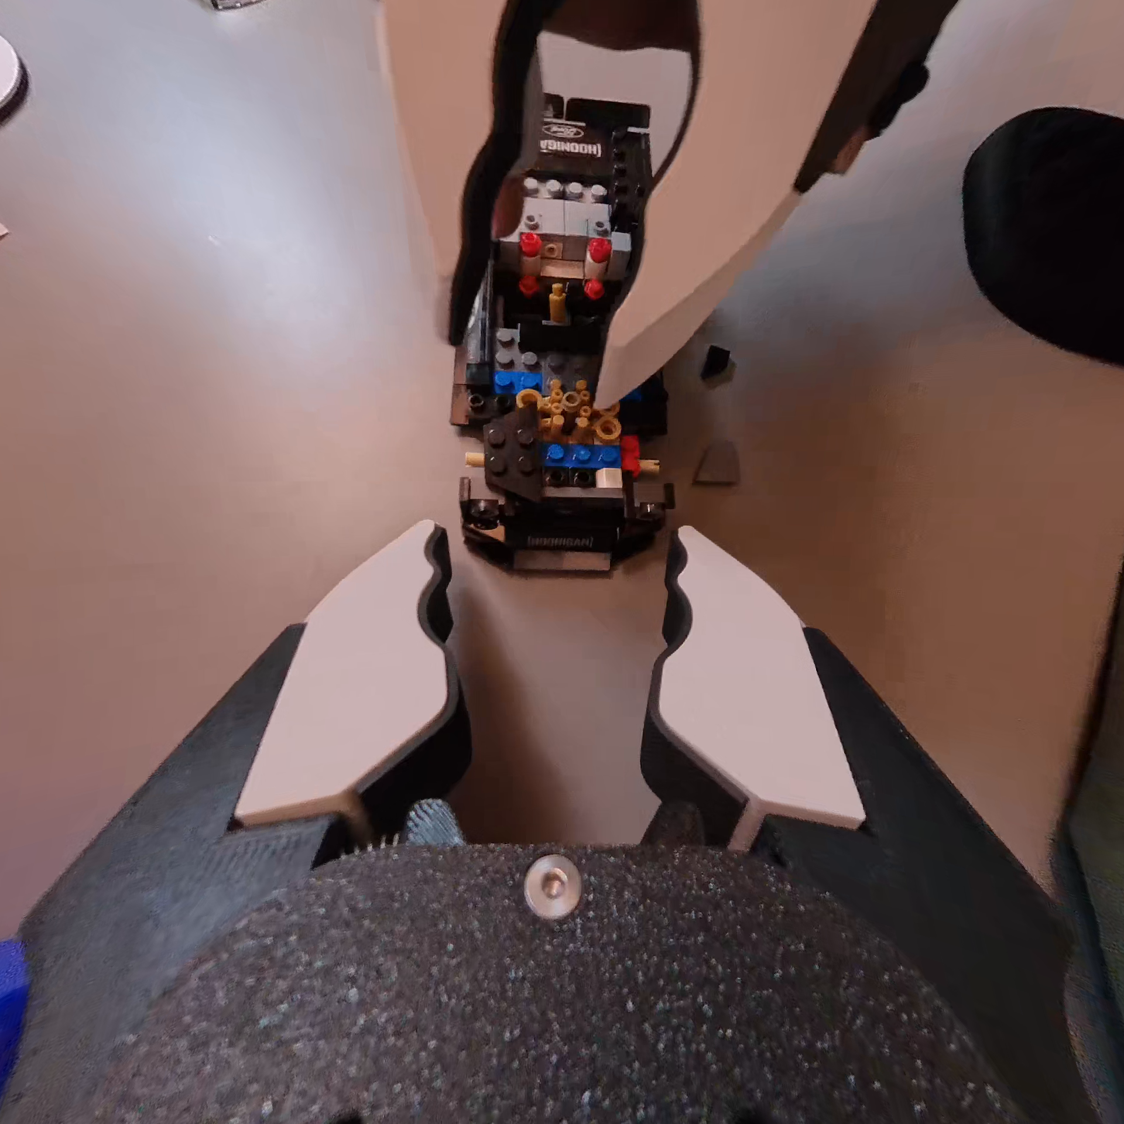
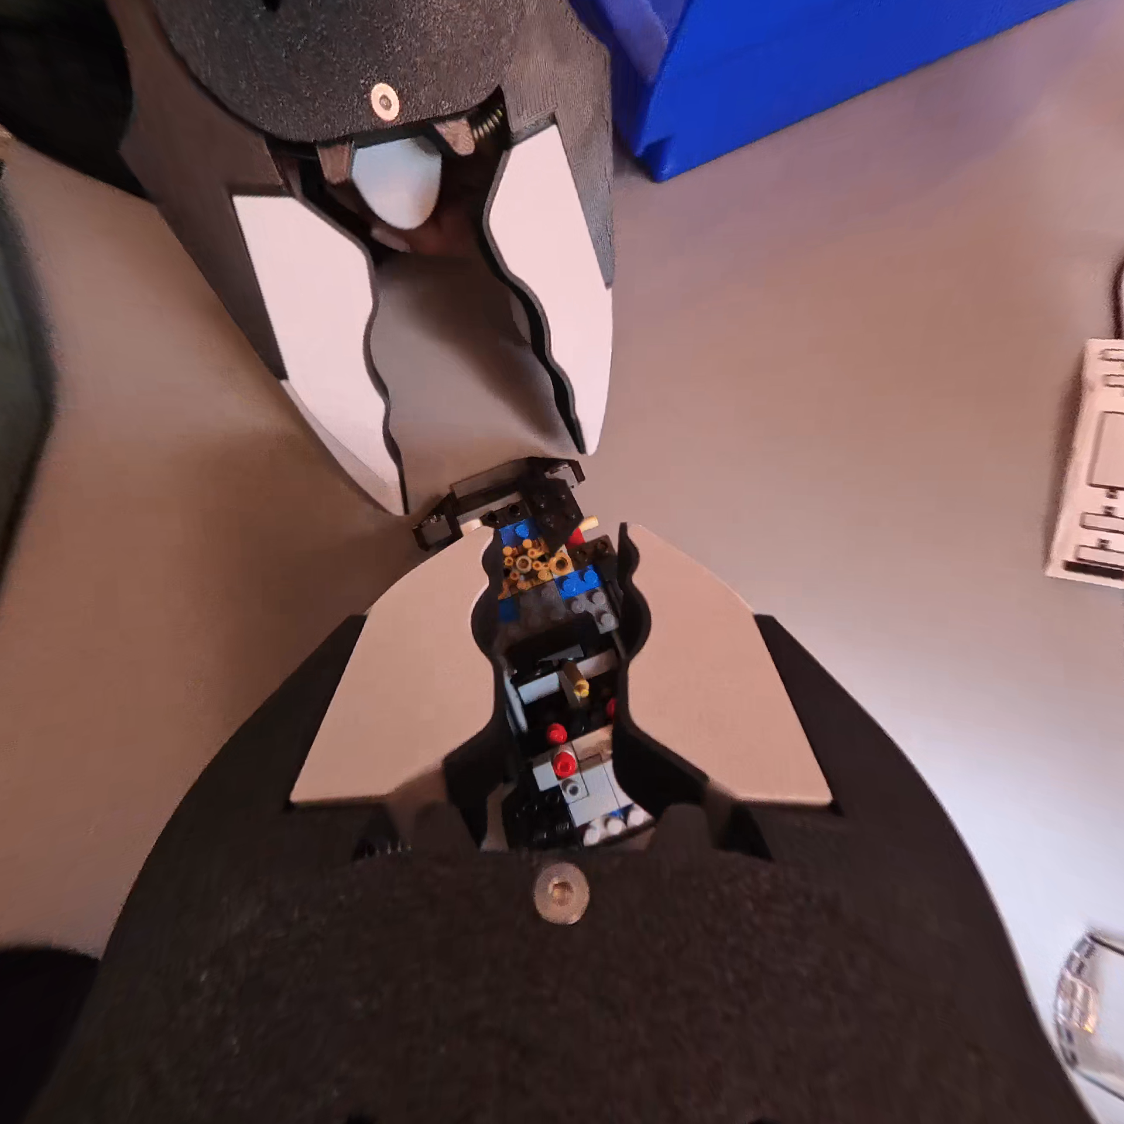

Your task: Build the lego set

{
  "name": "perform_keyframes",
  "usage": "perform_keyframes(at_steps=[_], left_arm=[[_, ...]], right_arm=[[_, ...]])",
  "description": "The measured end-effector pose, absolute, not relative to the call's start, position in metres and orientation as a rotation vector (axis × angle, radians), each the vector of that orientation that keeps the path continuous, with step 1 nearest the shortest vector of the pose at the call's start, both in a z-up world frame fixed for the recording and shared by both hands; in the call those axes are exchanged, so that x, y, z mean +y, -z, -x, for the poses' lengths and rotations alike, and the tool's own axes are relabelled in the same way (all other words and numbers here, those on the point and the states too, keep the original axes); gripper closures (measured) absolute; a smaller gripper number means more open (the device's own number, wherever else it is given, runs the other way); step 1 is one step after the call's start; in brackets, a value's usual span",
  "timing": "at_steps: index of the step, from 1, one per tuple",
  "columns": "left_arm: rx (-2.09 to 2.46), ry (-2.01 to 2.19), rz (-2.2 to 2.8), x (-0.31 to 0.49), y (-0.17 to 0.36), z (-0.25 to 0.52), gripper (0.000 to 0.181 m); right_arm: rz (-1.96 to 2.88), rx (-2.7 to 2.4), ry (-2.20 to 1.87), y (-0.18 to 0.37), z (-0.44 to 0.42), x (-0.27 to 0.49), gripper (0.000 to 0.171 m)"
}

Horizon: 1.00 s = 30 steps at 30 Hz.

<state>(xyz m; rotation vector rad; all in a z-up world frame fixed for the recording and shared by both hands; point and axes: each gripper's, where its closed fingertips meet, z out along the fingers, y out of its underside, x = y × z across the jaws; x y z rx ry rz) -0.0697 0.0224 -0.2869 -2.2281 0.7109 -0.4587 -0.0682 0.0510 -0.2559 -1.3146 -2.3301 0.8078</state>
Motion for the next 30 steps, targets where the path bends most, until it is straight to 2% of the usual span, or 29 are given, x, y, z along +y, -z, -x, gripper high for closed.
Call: perform_keyframes(at_steps=[7, 9, 14, 15, 17, 20, 23, 25, 30], left_arm=[[0.773, 0.369, 2.223, 0.028, 0.297, 0.065, 0.119], [0.816, 0.351, 2.193, 0.030, 0.297, 0.063, 0.130], [0.863, 0.366, 2.168, 0.035, 0.297, 0.064, 0.127], [0.860, 0.372, 2.171, 0.035, 0.297, 0.064, 0.125], [0.861, 0.393, 2.169, 0.034, 0.296, 0.062, 0.122], [0.870, 0.405, 2.170, 0.031, 0.296, 0.058, 0.114], [0.862, 0.428, 2.171, 0.028, 0.296, 0.053, 0.107], [0.859, 0.411, 2.170, 0.030, 0.296, 0.051, 0.104], [0.894, 0.342, 2.157, 0.037, 0.300, 0.056, 0.108]], right_arm=[[1.349, -2.365, -0.834, 0.262, 0.066, 0.052, 0.138], [1.365, -2.354, -0.819, 0.263, 0.062, 0.053, 0.138], [1.377, -2.267, -0.748, 0.258, 0.044, 0.075, 0.132], [1.387, -2.256, -0.721, 0.257, 0.038, 0.084, 0.128], [1.403, -2.283, -0.630, 0.261, 0.024, 0.098, 0.105], [1.387, -2.384, -0.449, 0.276, 0.006, 0.110, 0.080], [1.387, -2.464, -0.355, 0.291, -0.003, 0.122, 0.075], [1.415, -2.490, -0.362, 0.299, -0.006, 0.126, 0.078], [1.477, -2.436, -0.388, 0.299, -0.012, 0.122, 0.080]])
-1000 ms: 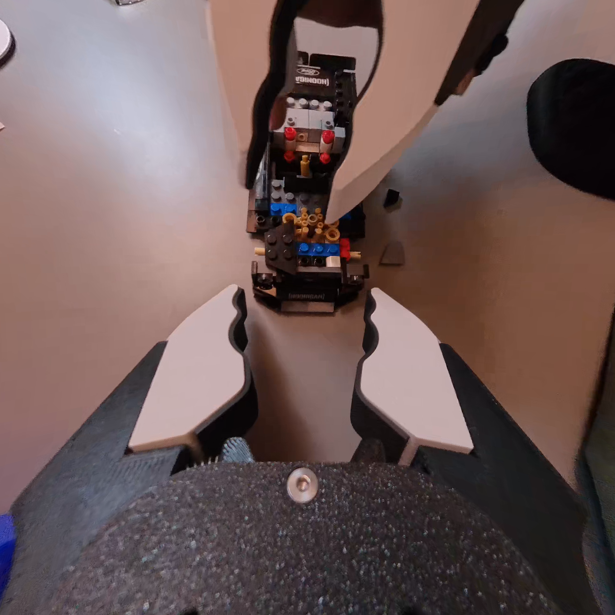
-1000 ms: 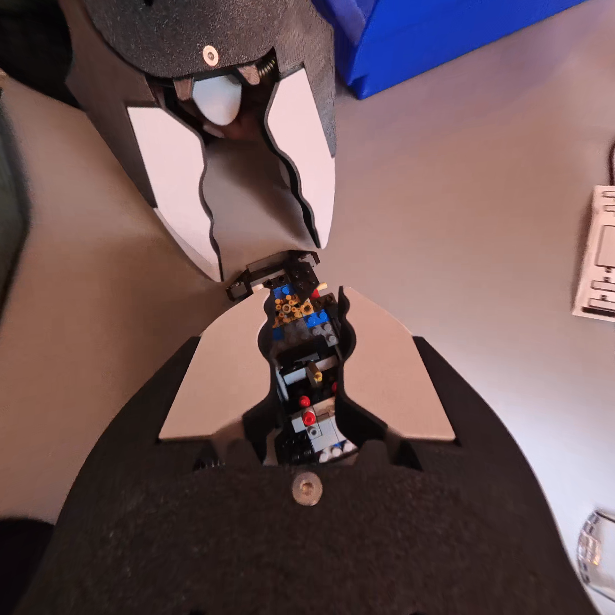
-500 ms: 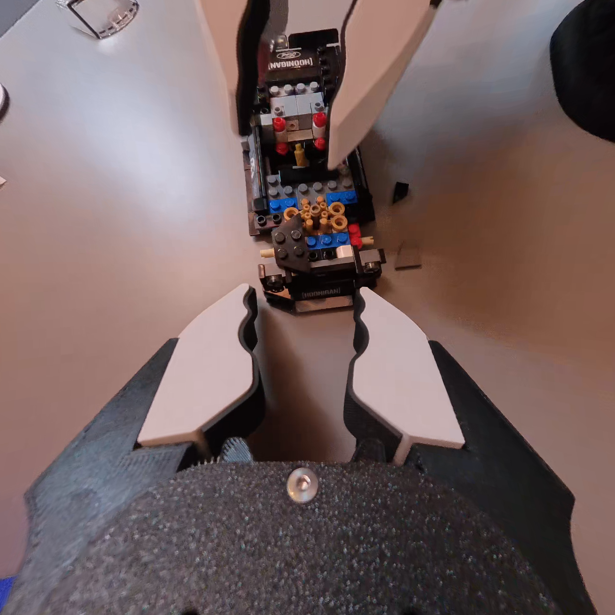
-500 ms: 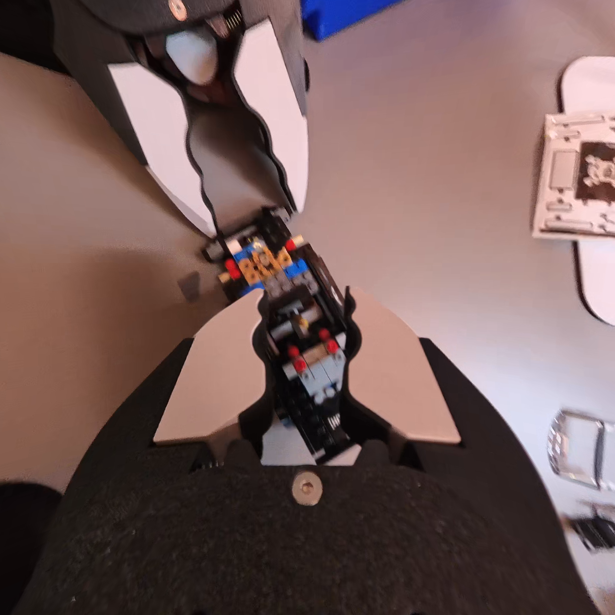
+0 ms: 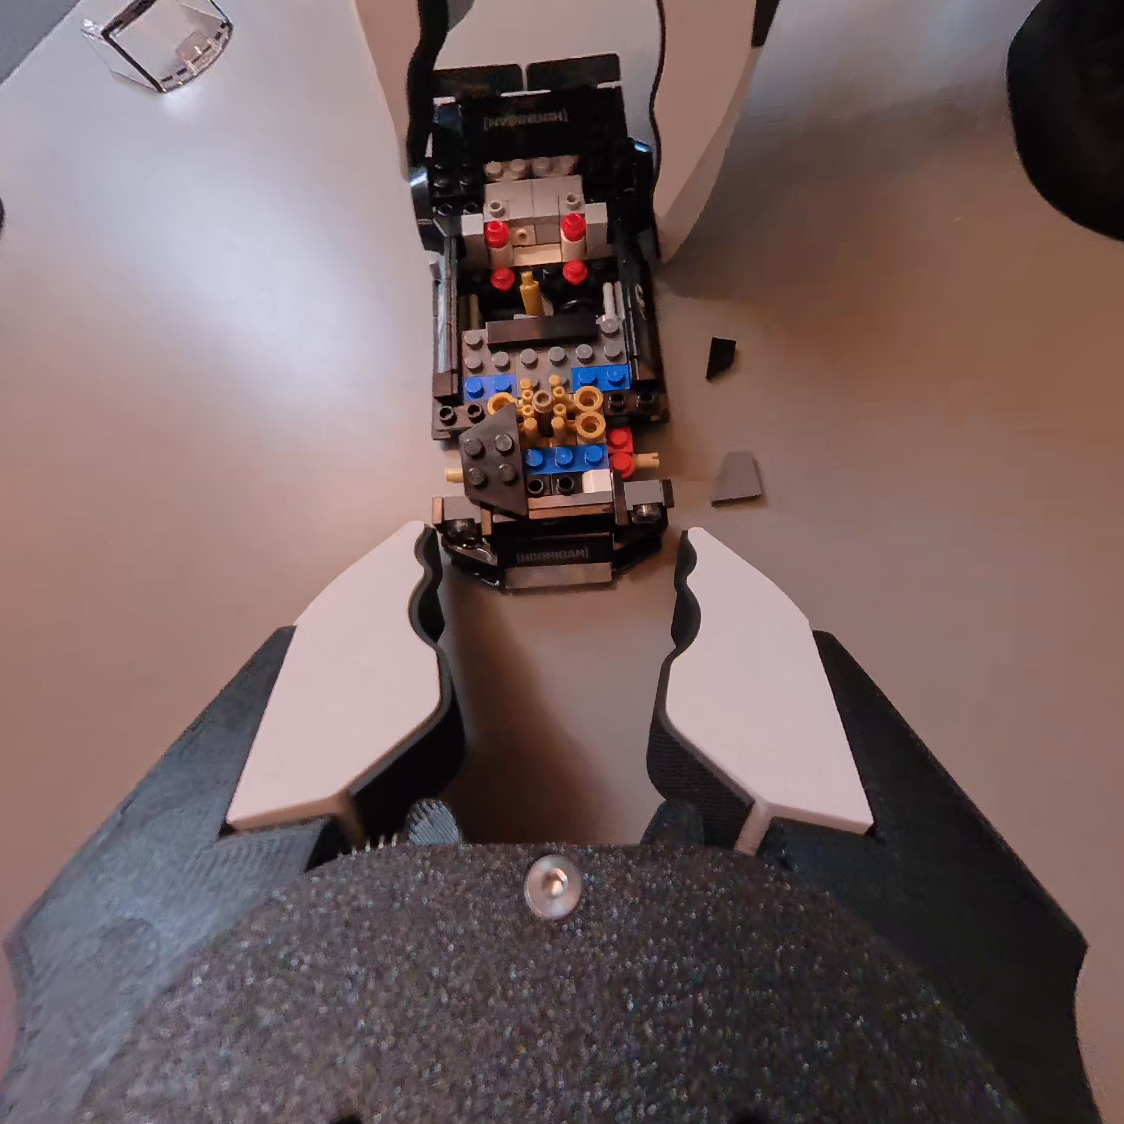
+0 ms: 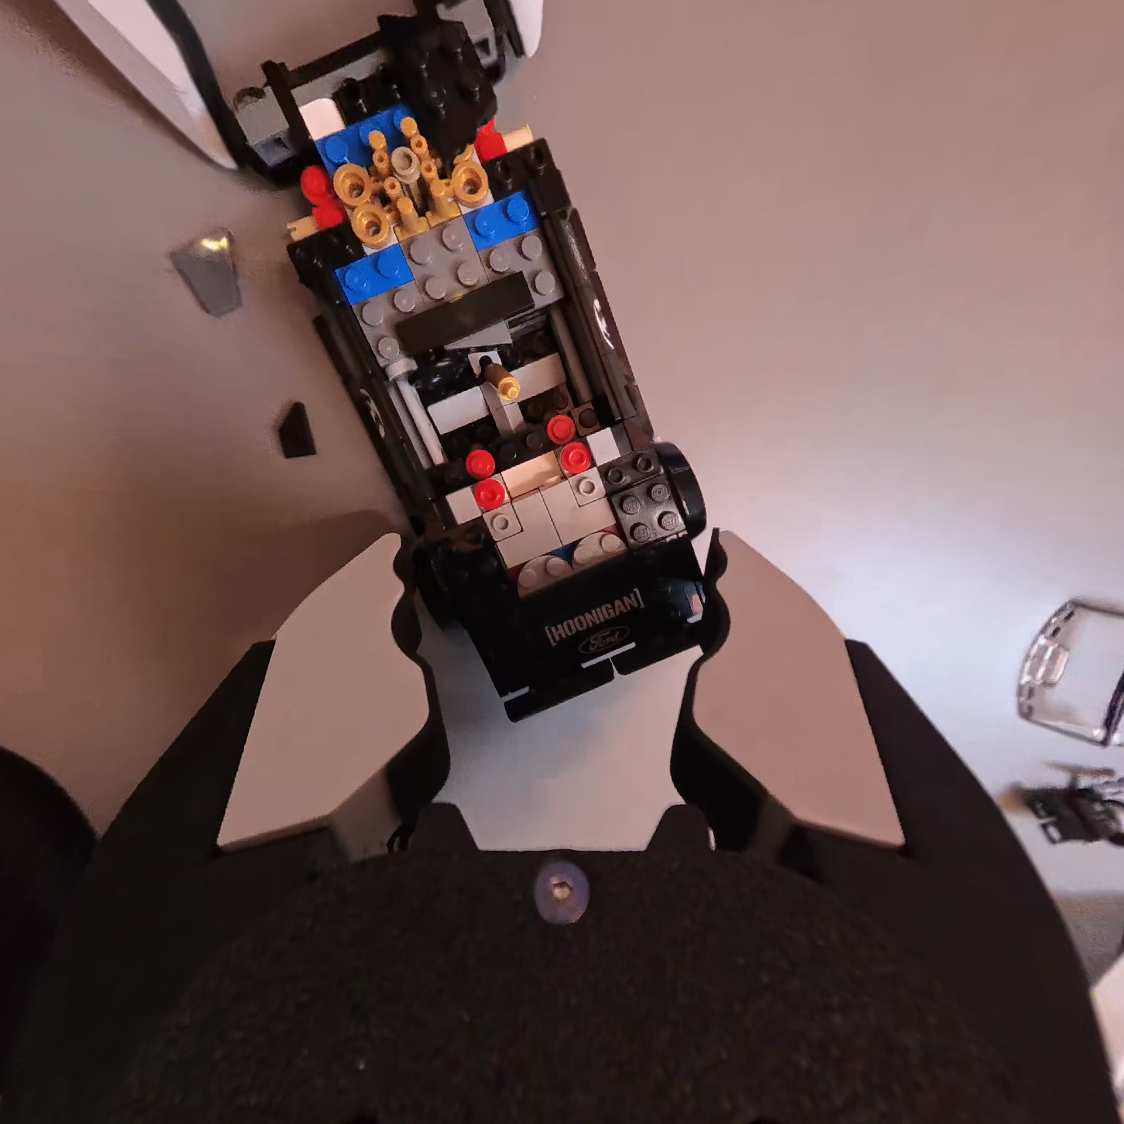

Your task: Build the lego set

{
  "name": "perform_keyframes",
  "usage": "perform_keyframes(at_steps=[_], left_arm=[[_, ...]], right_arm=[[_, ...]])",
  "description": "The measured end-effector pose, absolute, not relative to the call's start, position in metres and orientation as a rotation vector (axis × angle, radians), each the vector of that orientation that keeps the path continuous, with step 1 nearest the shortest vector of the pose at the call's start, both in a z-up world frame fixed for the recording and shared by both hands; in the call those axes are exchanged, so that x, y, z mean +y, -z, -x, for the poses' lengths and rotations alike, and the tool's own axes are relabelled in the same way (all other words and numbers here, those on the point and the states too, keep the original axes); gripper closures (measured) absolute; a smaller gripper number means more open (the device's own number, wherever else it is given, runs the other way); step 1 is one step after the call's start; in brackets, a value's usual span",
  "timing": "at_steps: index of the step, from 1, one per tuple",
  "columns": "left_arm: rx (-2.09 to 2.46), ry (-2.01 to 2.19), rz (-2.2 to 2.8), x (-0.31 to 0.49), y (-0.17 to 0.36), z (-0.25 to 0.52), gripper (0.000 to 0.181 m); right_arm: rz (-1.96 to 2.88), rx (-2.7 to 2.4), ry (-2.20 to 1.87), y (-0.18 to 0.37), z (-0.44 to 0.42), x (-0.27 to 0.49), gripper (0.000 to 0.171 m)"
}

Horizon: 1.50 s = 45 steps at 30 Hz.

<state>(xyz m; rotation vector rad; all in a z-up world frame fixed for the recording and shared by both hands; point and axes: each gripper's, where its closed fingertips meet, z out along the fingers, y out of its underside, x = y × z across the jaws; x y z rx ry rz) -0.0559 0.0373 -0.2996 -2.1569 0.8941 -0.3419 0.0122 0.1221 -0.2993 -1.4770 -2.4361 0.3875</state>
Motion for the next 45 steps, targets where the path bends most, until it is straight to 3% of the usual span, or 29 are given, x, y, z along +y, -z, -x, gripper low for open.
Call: perform_keyframes(at_steps=[7, 19, 23, 30, 37, 45], left_arm=[[0.956, 0.349, 2.122, 0.041, 0.299, 0.054, 0.116], [1.028, 0.389, 2.094, 0.043, 0.300, 0.051, 0.113], [1.033, 0.389, 2.080, 0.043, 0.299, 0.050, 0.114], [1.007, 0.385, 2.065, 0.043, 0.297, 0.053, 0.118], [0.953, 0.398, 2.046, 0.043, 0.291, 0.058, 0.119], [0.976, 0.399, 2.052, 0.041, 0.293, 0.057, 0.119]], right_arm=[[1.619, -2.250, -0.424, 0.298, -0.032, 0.110, 0.082], [1.686, -2.163, -0.485, 0.290, -0.044, 0.102, 0.086], [1.640, -2.153, -0.585, 0.271, -0.036, 0.096, 0.096], [1.589, -2.078, -0.803, 0.250, 0.017, 0.080, 0.135], [1.615, -2.144, -0.800, 0.258, 0.046, 0.068, 0.146], [1.654, -2.253, -0.693, 0.271, 0.050, 0.067, 0.145]])
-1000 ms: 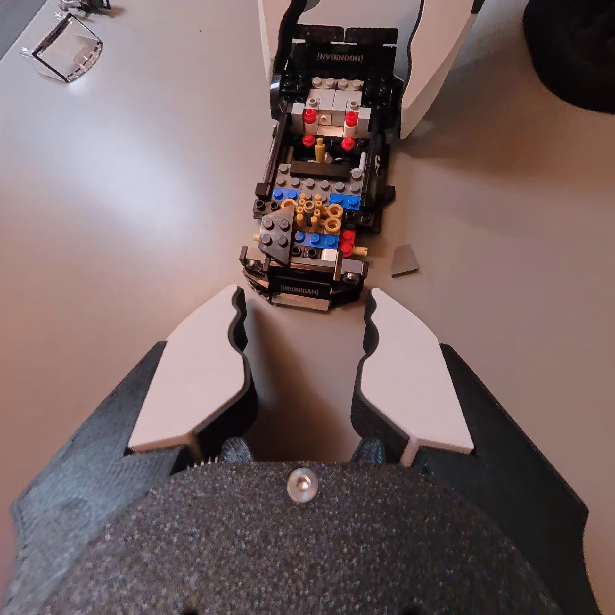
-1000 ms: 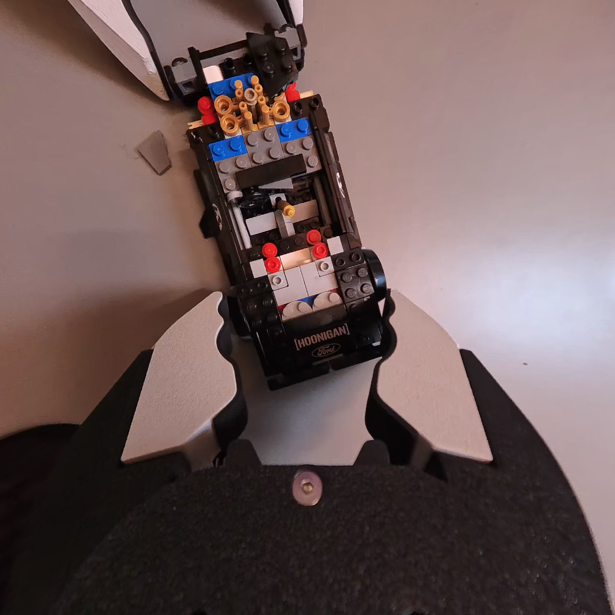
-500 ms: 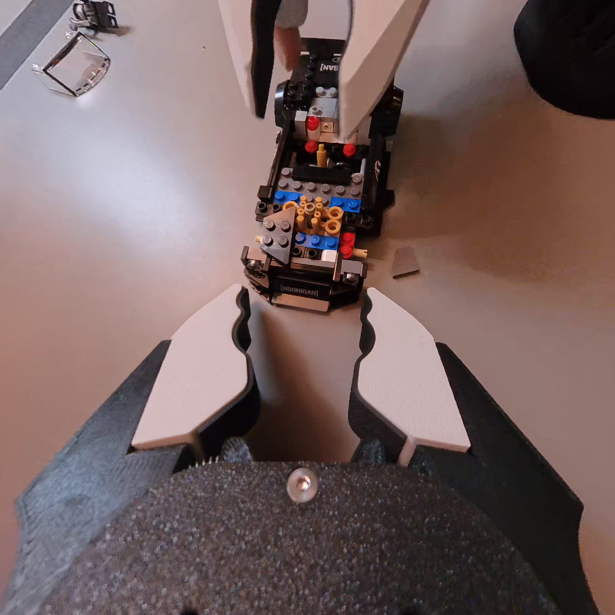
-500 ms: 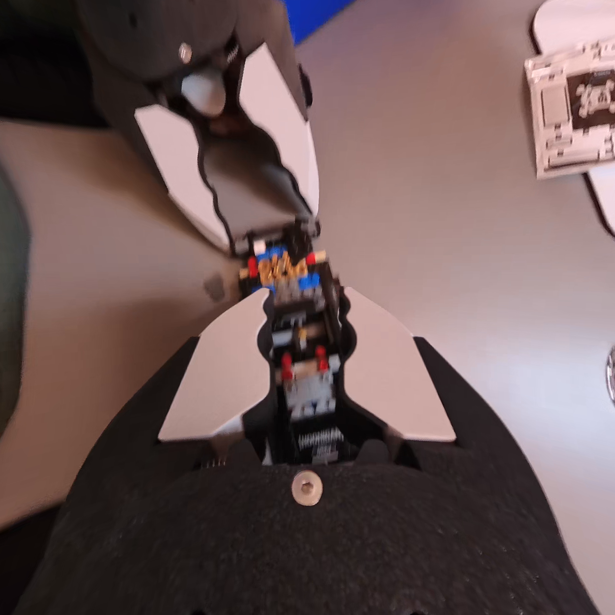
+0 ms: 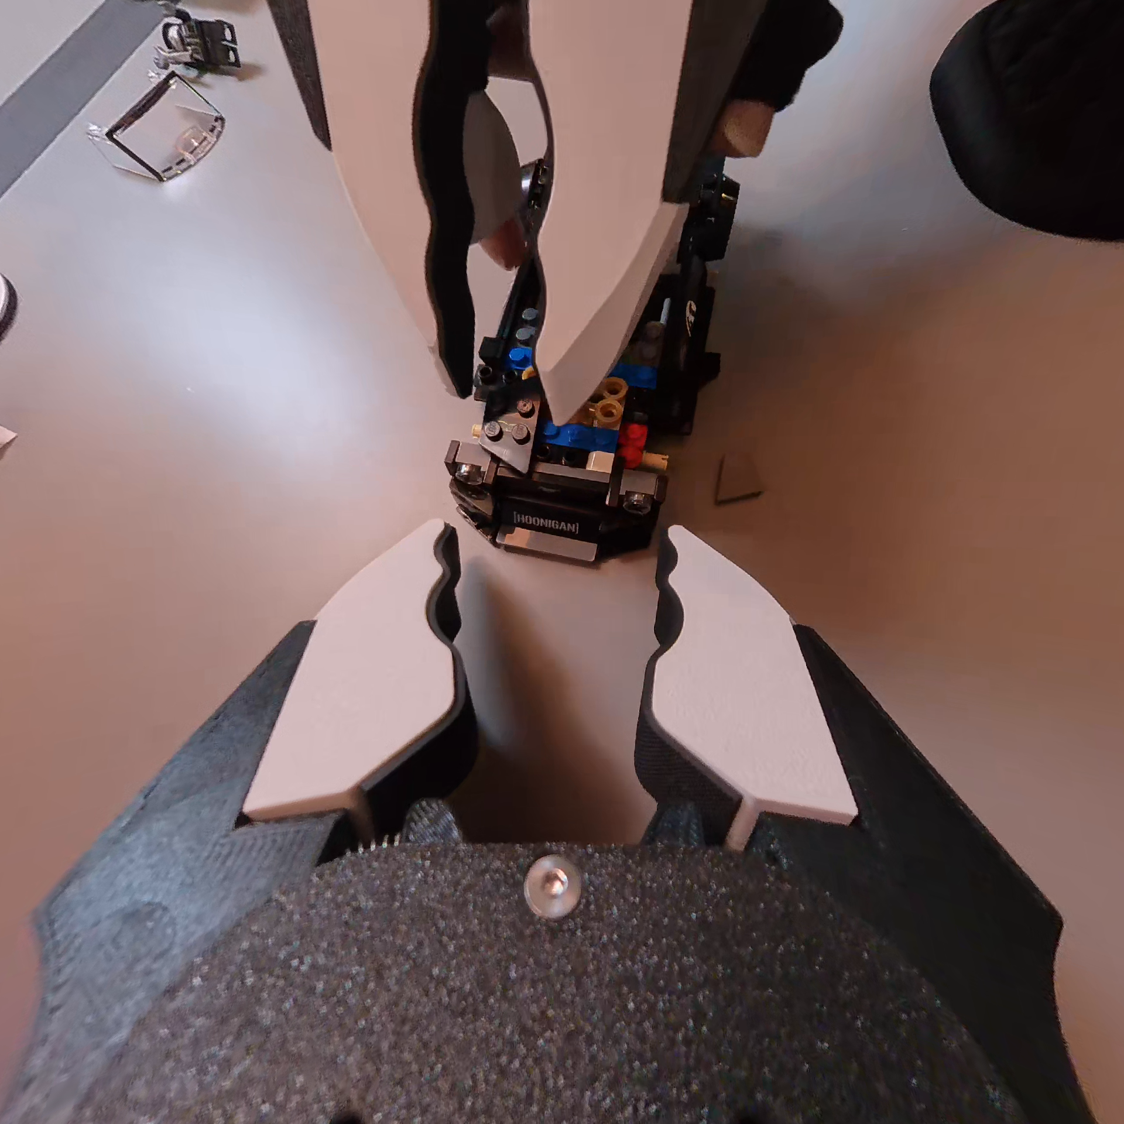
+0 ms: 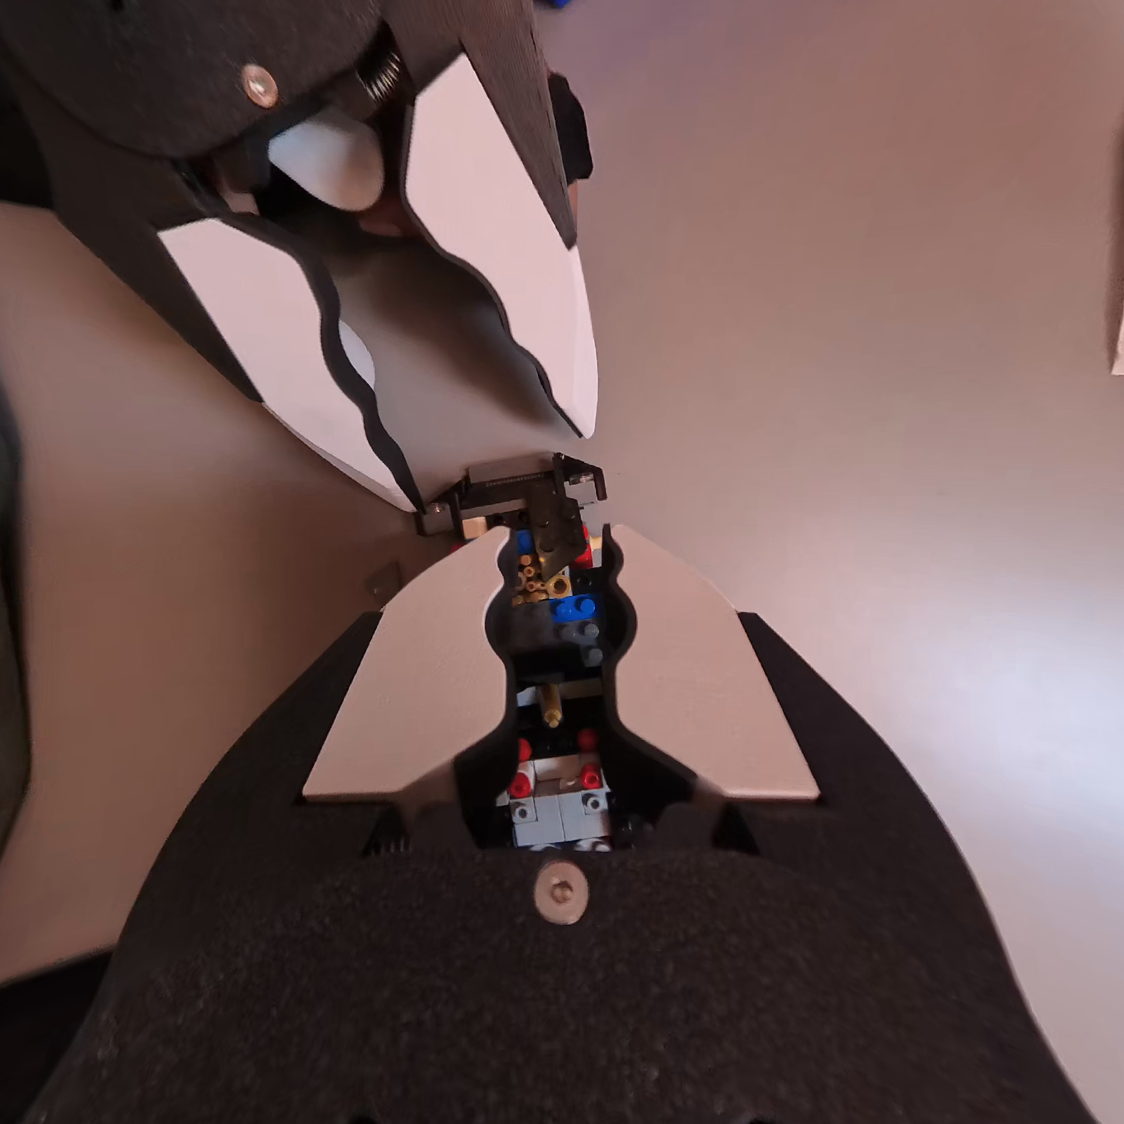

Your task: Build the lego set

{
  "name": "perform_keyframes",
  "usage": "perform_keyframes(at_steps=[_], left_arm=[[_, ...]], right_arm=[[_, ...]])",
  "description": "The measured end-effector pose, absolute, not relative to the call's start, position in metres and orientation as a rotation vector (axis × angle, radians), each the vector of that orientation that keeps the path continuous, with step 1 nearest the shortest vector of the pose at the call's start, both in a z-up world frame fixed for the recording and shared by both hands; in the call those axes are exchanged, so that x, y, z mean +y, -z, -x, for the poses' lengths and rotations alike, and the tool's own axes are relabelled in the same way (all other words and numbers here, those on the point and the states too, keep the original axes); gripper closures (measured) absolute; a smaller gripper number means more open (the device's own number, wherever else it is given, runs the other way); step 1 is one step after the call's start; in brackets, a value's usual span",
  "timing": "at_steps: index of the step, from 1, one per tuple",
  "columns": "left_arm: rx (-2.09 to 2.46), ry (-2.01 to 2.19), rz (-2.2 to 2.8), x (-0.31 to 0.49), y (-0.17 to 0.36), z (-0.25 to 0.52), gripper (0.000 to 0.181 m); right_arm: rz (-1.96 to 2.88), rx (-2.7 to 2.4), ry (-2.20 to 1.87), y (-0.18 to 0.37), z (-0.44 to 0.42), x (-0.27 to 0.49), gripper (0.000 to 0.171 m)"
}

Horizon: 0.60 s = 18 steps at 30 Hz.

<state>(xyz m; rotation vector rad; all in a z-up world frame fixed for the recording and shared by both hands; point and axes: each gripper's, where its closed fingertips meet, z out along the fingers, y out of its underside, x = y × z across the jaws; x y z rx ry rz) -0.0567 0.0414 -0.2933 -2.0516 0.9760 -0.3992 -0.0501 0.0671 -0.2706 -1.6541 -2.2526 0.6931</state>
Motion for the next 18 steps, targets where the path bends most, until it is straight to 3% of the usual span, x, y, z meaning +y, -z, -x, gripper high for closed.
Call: perform_keyframes(at_steps=[18], left_arm=[[0.960, 0.409, 2.061, 0.0384, 0.2928, 0.0624, 0.121]], right_arm=[[1.685, -2.328, -0.672, 0.2765, 0.0502, 0.0656, 0.154]])
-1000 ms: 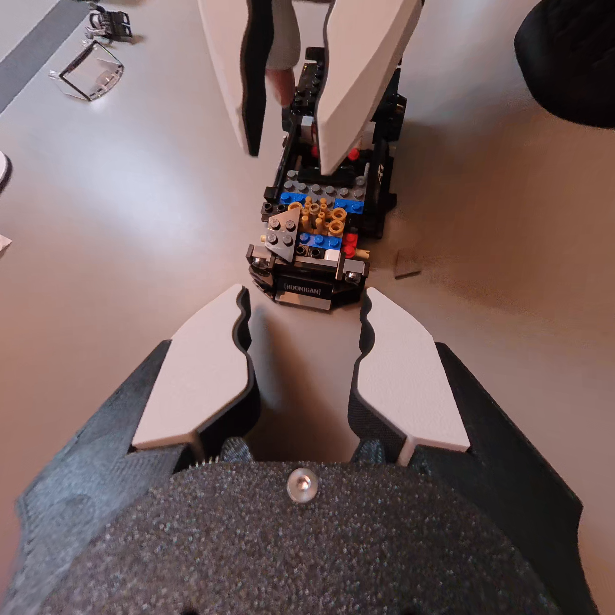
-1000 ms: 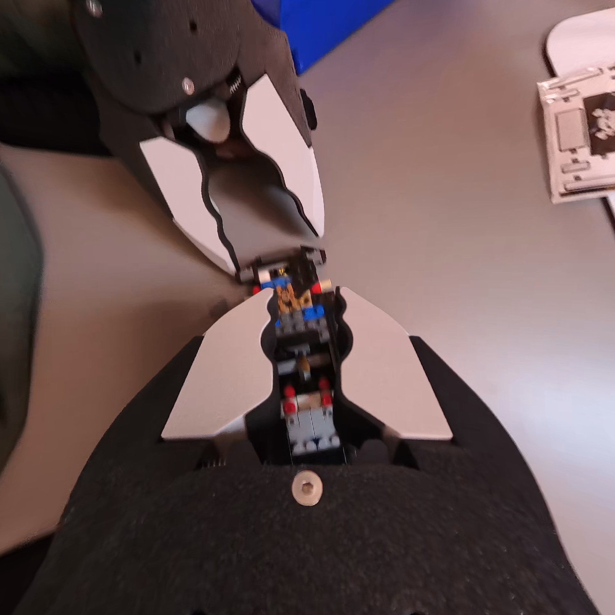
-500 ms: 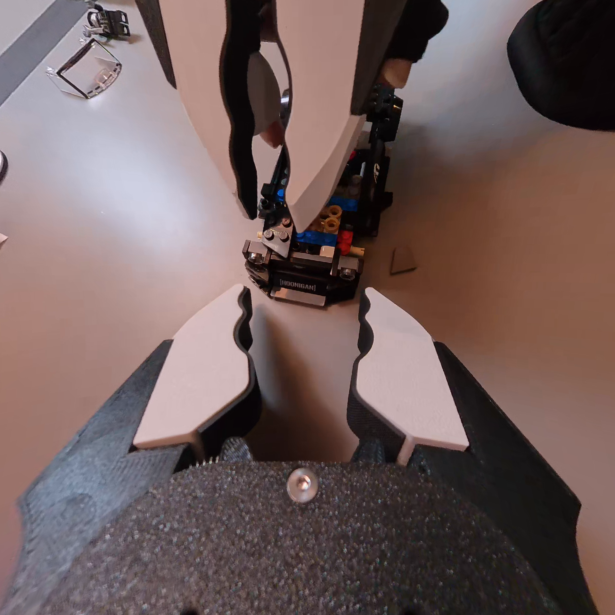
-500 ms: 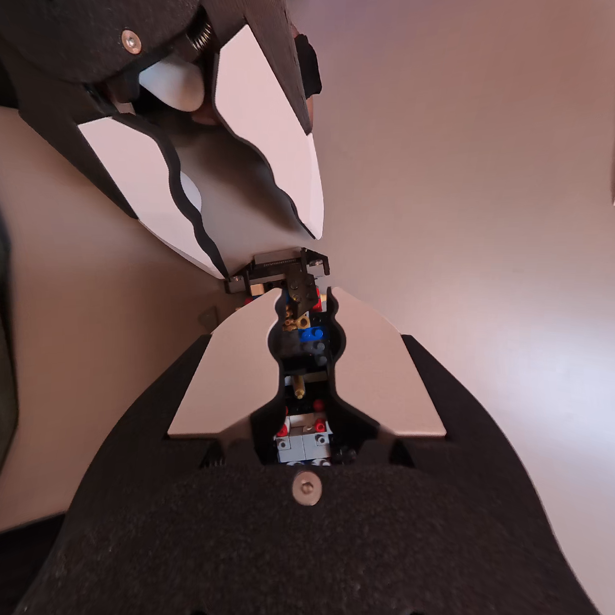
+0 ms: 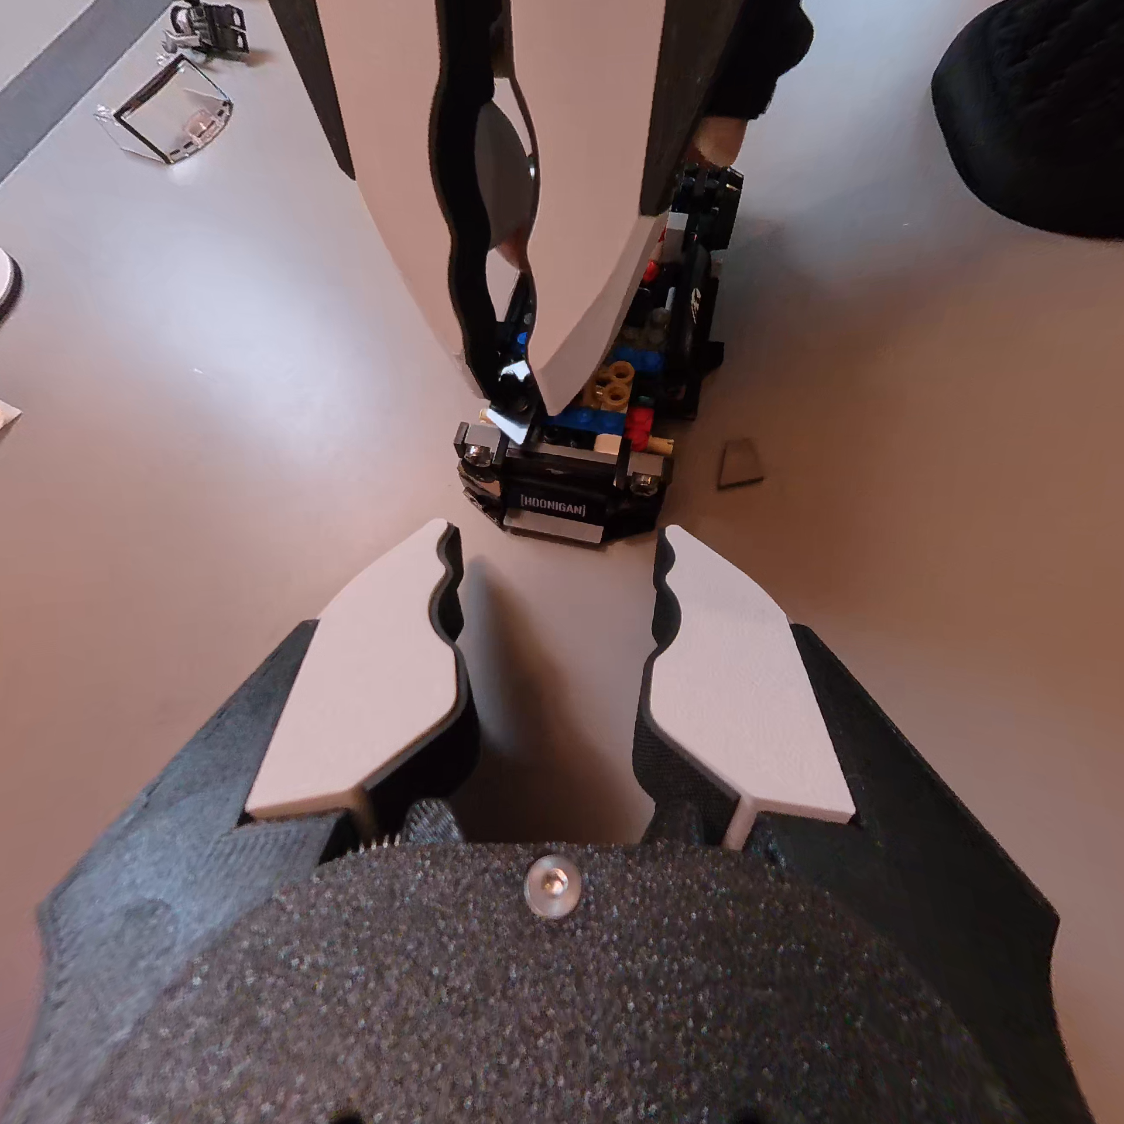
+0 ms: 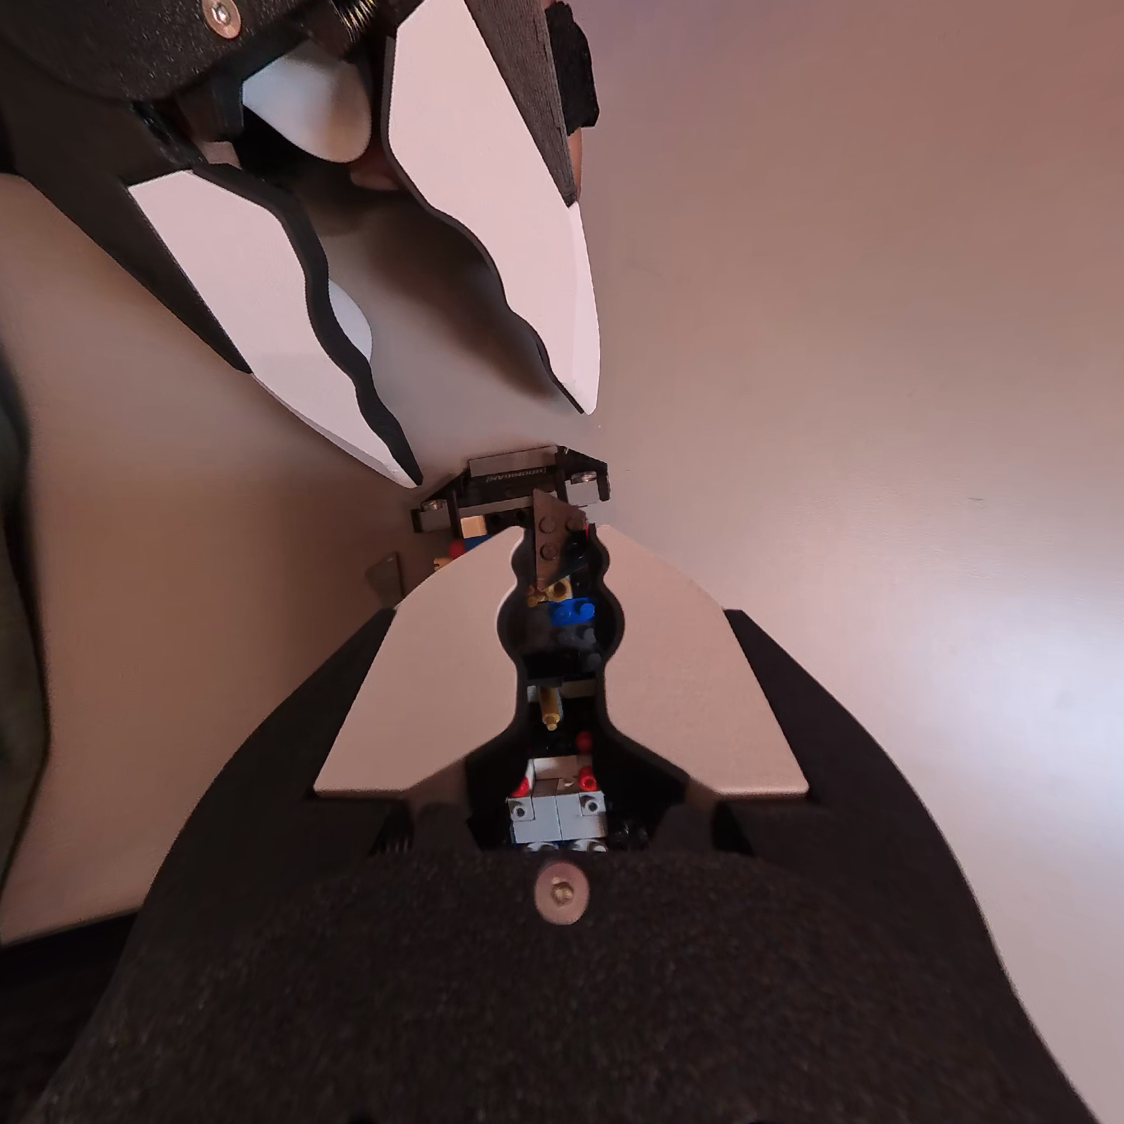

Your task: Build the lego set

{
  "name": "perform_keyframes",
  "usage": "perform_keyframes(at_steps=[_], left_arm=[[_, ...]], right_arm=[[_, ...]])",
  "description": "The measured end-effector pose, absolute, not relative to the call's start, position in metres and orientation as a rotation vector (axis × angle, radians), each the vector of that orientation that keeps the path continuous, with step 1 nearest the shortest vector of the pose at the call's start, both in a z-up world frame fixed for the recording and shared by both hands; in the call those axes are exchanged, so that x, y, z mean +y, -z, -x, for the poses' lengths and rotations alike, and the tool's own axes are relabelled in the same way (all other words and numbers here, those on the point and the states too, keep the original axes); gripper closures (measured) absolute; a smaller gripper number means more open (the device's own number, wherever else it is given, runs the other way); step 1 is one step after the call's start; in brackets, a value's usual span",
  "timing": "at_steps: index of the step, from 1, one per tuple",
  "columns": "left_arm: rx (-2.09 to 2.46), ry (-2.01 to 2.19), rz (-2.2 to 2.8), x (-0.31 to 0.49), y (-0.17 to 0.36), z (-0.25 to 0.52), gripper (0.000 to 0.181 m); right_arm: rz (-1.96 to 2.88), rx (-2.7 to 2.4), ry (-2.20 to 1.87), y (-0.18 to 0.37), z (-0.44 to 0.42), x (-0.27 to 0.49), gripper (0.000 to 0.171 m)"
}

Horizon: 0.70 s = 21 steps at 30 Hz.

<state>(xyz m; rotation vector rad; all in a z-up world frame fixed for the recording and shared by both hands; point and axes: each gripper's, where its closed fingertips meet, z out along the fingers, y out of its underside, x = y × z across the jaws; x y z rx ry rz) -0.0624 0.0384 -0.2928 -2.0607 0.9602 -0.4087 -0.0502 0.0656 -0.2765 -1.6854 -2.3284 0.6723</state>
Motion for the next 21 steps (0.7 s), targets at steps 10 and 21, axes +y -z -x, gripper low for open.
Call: perform_keyframes(at_steps=[10, 21], left_arm=[[0.966, 0.398, 2.070, 0.0380, 0.2949, 0.0634, 0.122], [0.976, 0.388, 2.074, 0.0372, 0.2965, 0.0643, 0.122]], right_arm=[[1.679, -2.337, -0.654, 0.2764, 0.0500, 0.0653, 0.153], [1.641, -2.337, -0.654, 0.2729, 0.0538, 0.0706, 0.155]])
